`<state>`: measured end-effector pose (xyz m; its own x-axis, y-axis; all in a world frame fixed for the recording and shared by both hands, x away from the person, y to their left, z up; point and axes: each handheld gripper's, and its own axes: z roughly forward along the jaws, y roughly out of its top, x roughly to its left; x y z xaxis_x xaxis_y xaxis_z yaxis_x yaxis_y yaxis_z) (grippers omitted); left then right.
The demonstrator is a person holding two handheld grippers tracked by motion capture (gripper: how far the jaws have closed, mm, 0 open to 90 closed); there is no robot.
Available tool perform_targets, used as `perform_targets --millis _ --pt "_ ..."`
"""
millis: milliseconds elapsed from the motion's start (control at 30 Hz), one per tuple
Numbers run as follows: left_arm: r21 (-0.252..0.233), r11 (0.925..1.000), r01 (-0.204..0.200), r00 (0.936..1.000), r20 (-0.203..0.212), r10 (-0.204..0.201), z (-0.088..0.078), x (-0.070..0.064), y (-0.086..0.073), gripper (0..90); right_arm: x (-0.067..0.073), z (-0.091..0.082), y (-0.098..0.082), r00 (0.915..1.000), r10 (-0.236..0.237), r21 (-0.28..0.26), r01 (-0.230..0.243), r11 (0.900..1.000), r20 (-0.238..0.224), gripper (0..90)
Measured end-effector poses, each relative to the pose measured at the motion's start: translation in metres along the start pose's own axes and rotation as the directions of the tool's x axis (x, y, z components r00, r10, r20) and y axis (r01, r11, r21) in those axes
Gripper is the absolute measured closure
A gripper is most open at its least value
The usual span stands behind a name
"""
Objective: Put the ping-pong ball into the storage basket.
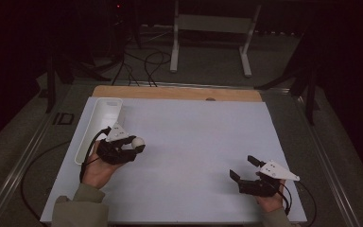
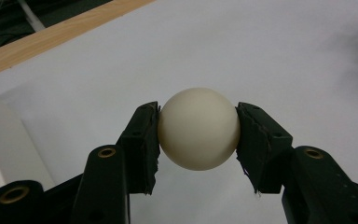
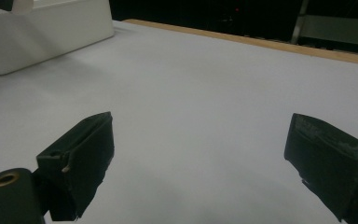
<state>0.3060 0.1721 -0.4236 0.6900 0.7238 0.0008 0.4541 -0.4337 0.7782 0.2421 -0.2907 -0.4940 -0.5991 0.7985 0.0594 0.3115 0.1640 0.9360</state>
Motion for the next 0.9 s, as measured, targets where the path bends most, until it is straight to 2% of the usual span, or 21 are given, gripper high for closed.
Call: perform_targets --millis 900 --pt "-0.005 0.9999 0.013 0.9998 -0.016 -0.013 -0.005 0.0041 -0.0034 51.4 -0.0003 0.0 -0.0001 1.0 -0.001 0.001 0.001 1.0 0.0 7.9"
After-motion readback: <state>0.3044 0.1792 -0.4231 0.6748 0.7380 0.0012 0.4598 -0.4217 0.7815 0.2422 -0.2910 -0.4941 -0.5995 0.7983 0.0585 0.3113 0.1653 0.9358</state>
